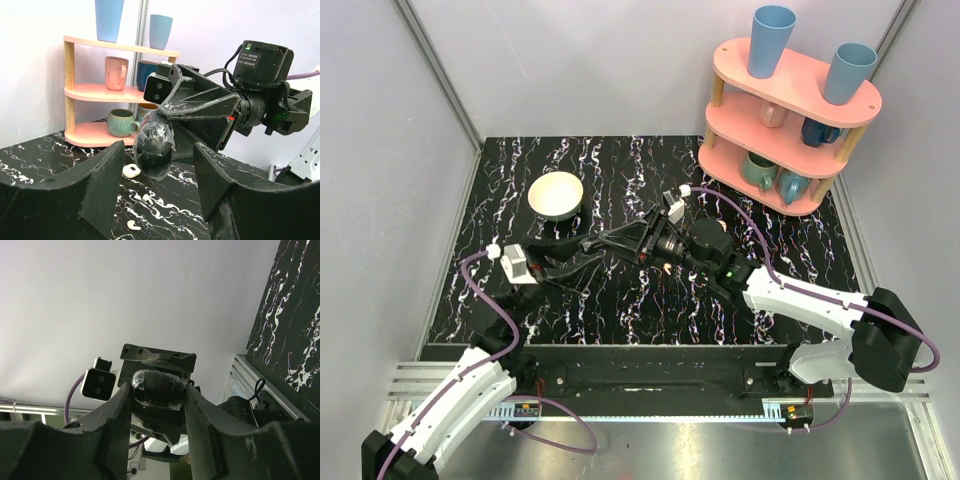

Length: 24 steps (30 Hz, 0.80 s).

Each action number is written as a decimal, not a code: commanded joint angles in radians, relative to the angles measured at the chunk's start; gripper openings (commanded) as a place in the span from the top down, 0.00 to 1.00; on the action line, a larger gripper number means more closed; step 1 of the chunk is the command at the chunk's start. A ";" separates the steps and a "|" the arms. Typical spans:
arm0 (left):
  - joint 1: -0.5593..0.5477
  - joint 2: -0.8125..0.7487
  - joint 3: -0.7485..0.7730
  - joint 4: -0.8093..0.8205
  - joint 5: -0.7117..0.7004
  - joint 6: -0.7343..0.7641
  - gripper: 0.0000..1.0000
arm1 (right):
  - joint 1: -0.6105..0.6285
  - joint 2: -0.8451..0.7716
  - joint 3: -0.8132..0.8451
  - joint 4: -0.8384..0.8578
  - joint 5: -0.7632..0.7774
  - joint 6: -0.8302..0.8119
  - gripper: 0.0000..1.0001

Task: Insert the wireless bluetooth earbuds into the charging case
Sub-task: Pass from the right arm to the left

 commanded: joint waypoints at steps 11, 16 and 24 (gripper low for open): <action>-0.003 0.036 -0.001 0.099 -0.001 -0.028 0.53 | 0.005 -0.010 0.017 0.069 -0.025 -0.009 0.99; -0.003 0.044 0.003 0.101 -0.002 -0.034 0.54 | 0.005 0.005 0.027 0.098 -0.051 -0.013 0.99; -0.003 0.045 0.003 0.109 -0.012 -0.034 0.53 | 0.005 0.018 0.033 0.089 -0.058 -0.009 0.99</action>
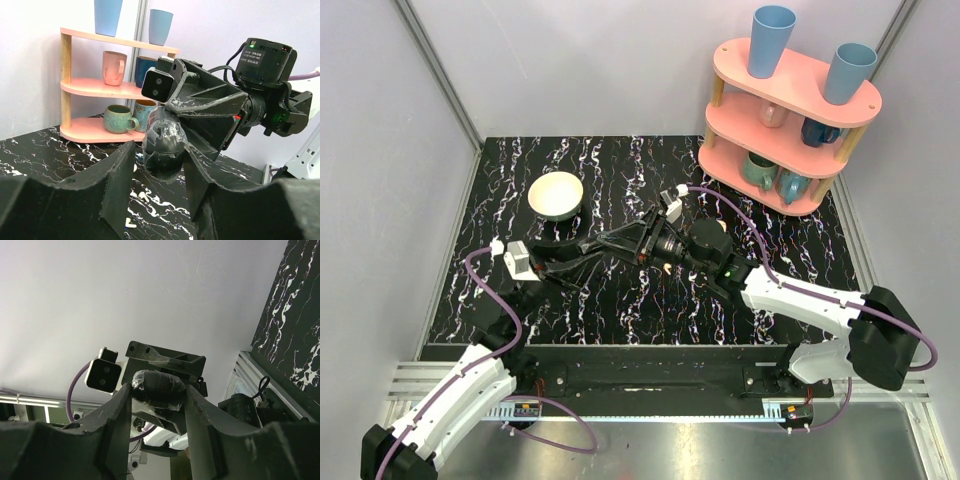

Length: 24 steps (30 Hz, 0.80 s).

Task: Insert the wireless bluetooth earbuds into the charging case
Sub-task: Pass from the right arm to the left

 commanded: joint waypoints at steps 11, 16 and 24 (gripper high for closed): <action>-0.002 0.005 0.028 0.029 0.009 0.024 0.64 | 0.005 0.009 0.034 0.079 -0.030 -0.003 1.00; -0.002 0.007 0.022 0.042 0.011 0.013 0.51 | 0.005 0.014 0.030 0.110 -0.027 0.003 1.00; -0.002 0.012 0.016 0.062 -0.003 0.004 0.52 | 0.005 0.026 0.037 0.101 -0.037 0.008 1.00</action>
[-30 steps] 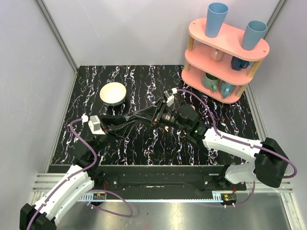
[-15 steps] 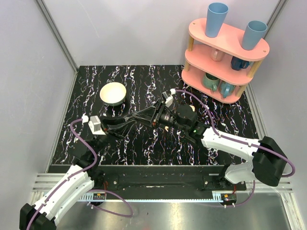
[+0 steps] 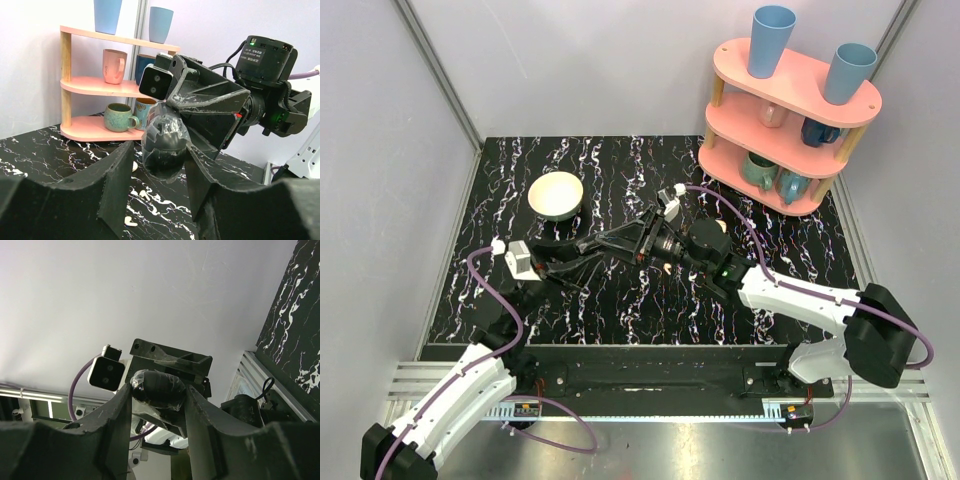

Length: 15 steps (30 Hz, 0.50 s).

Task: Insert the wireless bluetooth earbuds into the charging case
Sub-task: Pass from the right arm to the left

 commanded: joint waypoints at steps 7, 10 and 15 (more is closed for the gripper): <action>-0.002 0.001 0.000 0.092 -0.024 -0.012 0.61 | 0.005 0.009 0.036 0.056 -0.020 0.009 1.00; -0.002 0.001 -0.006 0.095 -0.016 -0.012 0.66 | 0.005 0.010 0.036 0.070 -0.023 0.011 1.00; -0.002 0.002 -0.010 0.101 -0.013 -0.012 0.67 | 0.005 0.017 0.039 0.093 -0.035 0.015 1.00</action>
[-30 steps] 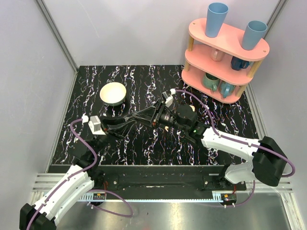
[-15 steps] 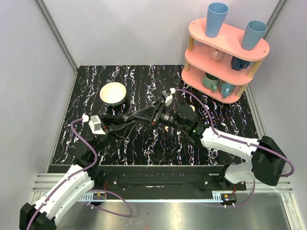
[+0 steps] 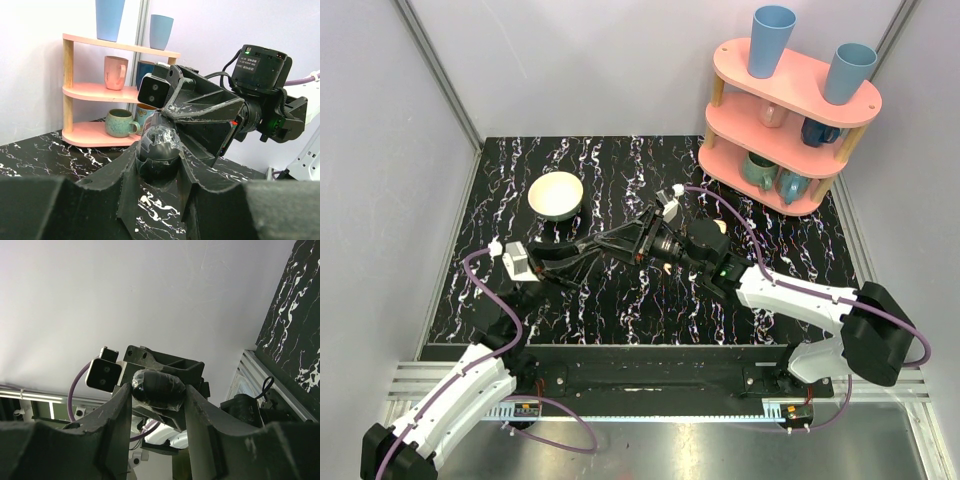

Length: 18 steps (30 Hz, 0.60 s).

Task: Insert the wireless bluetooth earbuds into the charging case
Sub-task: Pass from the right arm to the left

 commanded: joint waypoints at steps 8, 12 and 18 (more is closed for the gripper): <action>-0.002 0.004 -0.045 0.151 -0.018 -0.006 0.62 | 0.005 0.004 0.040 0.096 -0.031 0.009 1.00; -0.002 0.009 -0.062 0.186 -0.016 -0.006 0.61 | 0.005 0.003 0.039 0.097 -0.031 0.009 1.00; -0.002 0.010 -0.060 0.217 -0.025 -0.001 0.61 | 0.003 0.003 0.037 0.093 -0.033 0.011 1.00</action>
